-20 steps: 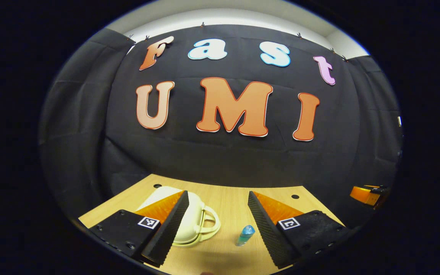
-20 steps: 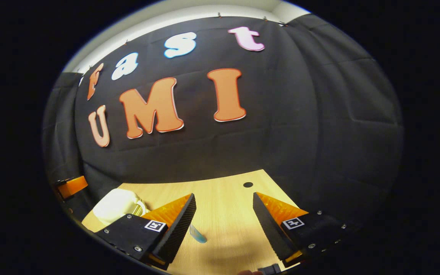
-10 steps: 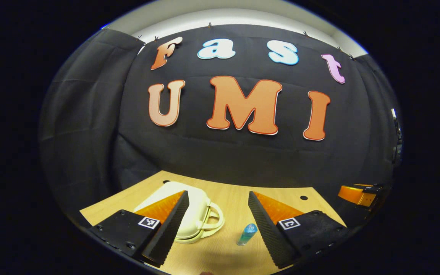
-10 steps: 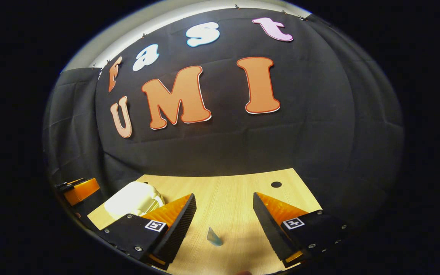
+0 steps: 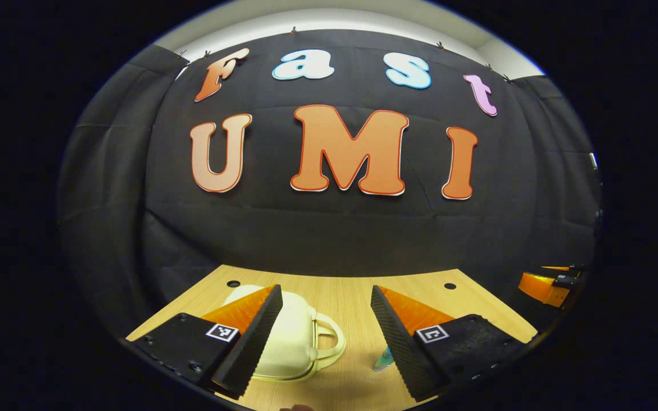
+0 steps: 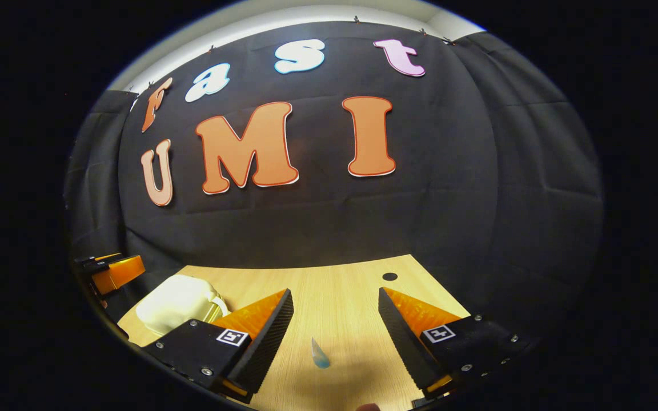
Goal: First open the suitcase, pack the skin care products into it, and then close the suitcase.
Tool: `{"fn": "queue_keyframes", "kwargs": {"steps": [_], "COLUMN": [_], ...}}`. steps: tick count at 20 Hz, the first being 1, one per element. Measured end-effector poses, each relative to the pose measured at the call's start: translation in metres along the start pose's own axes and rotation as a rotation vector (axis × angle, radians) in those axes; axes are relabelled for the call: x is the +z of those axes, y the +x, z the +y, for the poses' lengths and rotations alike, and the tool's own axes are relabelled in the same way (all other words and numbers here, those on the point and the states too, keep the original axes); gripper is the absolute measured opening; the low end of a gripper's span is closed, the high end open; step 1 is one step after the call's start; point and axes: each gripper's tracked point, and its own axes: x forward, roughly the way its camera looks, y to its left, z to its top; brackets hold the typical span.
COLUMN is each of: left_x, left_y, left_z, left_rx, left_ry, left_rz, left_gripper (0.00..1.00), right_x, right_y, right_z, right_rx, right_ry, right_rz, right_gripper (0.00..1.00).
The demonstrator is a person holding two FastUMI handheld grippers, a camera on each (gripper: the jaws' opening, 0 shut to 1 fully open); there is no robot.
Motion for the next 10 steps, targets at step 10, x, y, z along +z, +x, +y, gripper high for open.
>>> {"fn": "queue_keyframes", "kwargs": {"steps": [10], "left_x": [-0.047], "left_y": [0.010], "left_z": [-0.005], "left_rx": [0.014], "left_ry": [0.406], "left_rz": [0.045], "left_gripper": [0.98], "right_x": [-0.022], "right_y": [-0.011], "right_z": [-0.023], "right_rx": [-0.047], "right_ry": [0.035], "right_rz": [0.056], "right_gripper": [0.95]}}
